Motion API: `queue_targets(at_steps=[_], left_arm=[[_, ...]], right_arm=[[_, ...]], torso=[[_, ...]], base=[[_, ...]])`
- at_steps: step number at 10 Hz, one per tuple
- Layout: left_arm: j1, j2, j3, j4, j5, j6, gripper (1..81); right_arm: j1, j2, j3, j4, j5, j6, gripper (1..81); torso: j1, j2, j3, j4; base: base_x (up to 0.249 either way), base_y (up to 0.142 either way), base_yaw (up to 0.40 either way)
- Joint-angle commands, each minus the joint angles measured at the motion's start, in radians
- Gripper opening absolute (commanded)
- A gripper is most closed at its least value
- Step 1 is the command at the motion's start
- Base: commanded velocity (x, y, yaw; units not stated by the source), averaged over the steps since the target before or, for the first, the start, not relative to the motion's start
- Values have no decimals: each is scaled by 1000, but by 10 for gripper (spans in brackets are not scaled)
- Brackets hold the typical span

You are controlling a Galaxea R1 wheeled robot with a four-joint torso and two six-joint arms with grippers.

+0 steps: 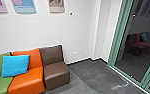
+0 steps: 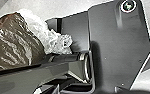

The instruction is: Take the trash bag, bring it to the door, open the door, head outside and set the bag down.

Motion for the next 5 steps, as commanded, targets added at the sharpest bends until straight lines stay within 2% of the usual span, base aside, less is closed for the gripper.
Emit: queue_targets(at_steps=[1,5], left_arm=[[-56,-2,-5,8,59,7,10],[-57,1,-5,5,59,7,10]], right_arm=[[41,-3,-16,-12,-52,-4,811],[45,39,-32,-14,-59,-2,811]], torso=[[0,0,0,0],[0,0,0,0]], base=[[0,0,-167],[0,0,-174]])
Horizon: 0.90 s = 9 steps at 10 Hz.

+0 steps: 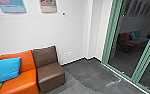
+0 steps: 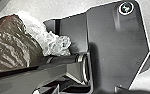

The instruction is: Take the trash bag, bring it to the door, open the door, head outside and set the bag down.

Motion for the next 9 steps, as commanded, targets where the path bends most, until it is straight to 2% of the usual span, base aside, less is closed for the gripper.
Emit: queue_targets(at_steps=[1,9], left_arm=[[-58,-2,-5,5,58,7,10],[-59,1,-5,13,58,7,10]], right_arm=[[41,16,-13,-12,-57,-3,811],[39,16,-33,-10,-57,-3,811]], torso=[[0,0,0,0],[0,0,0,0]], base=[[0,0,-183],[0,0,-184]])
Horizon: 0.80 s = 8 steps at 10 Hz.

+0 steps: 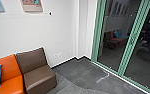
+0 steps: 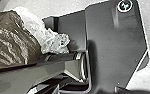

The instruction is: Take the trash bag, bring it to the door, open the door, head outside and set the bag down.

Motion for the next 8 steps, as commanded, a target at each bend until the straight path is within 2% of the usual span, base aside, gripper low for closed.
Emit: queue_targets(at_steps=[1,8], left_arm=[[-60,0,-5,9,58,7,10],[-60,1,-5,9,58,7,10]], right_arm=[[45,2,6,-8,-52,-3,811],[44,12,-11,-8,-54,-3,811]], torso=[[0,0,0,0],[0,0,0,0]], base=[[0,0,-186],[0,0,-201]])
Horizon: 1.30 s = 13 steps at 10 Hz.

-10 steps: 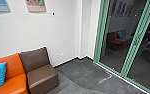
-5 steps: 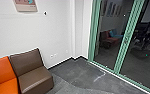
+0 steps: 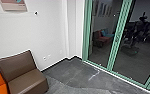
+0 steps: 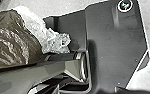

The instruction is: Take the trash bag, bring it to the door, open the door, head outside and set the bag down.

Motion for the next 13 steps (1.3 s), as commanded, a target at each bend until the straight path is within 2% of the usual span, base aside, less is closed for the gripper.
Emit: queue_targets(at_steps=[1,4,8,13], left_arm=[[-60,-4,-5,7,59,7,10],[-58,-5,-5,7,59,9,10],[-57,-16,-3,5,59,9,10],[-57,-12,-3,13,59,9,10]], right_arm=[[43,5,1,-10,-50,-3,811],[31,-1,10,-17,-44,-6,811],[27,-53,84,-22,-41,-6,811],[18,-60,67,-23,-42,-6,811]], torso=[[0,0,0,0],[0,0,0,0],[0,0,0,0],[0,0,0,0]], base=[[0,0,-219],[0,0,-226],[0,0,-231],[0,0,-238]])
